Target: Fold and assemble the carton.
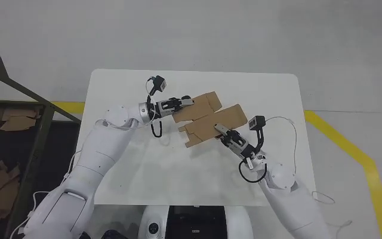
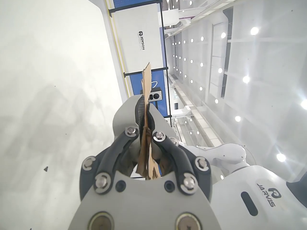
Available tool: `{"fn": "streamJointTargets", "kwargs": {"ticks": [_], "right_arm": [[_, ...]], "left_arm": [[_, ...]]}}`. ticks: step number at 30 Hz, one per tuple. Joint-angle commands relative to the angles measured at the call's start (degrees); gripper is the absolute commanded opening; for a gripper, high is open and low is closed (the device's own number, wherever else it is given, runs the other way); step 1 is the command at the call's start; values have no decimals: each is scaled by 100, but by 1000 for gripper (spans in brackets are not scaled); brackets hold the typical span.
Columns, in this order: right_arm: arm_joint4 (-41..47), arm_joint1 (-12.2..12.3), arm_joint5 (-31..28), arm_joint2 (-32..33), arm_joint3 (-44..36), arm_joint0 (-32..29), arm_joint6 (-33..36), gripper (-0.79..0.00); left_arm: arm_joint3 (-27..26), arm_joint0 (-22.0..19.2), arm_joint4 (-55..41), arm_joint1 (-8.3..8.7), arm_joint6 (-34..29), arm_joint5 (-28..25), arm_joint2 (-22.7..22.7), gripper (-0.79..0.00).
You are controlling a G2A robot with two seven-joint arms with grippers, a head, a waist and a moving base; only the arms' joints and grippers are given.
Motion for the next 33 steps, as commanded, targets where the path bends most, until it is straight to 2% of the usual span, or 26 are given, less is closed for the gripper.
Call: {"fn": "streamJointTargets", "kwargs": {"ticks": [1, 17, 23, 26, 29, 31, 32, 33], "right_arm": [[25, 2, -48, 22, -12, -5, 69, 0], [1147, 54, -690, 505, 734, 362, 1562, 0], [1116, 73, -712, 496, 874, 500, 2155, -3], [1058, 87, -685, 517, 921, 537, 2326, -114], [985, 101, -650, 543, 955, 581, 2446, -151], [968, 107, -641, 554, 973, 604, 2504, -262], [966, 108, -638, 554, 980, 612, 2532, -379], [955, 110, -636, 556, 987, 622, 2550, -440]], "left_arm": [[2, -13, -56, -2, -56, 9, -16, -785], [278, -207, -412, 19, -1012, 53, -131, -785], [324, -244, -374, 10, -1081, 29, -103, -785], [336, -262, -325, 7, -1135, 31, -75, -785], [345, -274, -292, 4, -1178, 27, -54, -785], [352, -274, -292, 1, -1189, 29, -45, -785], [354, -274, -295, -1, -1188, 30, -42, -785], [355, -271, -295, -2, -1187, 26, -39, -785]]}}
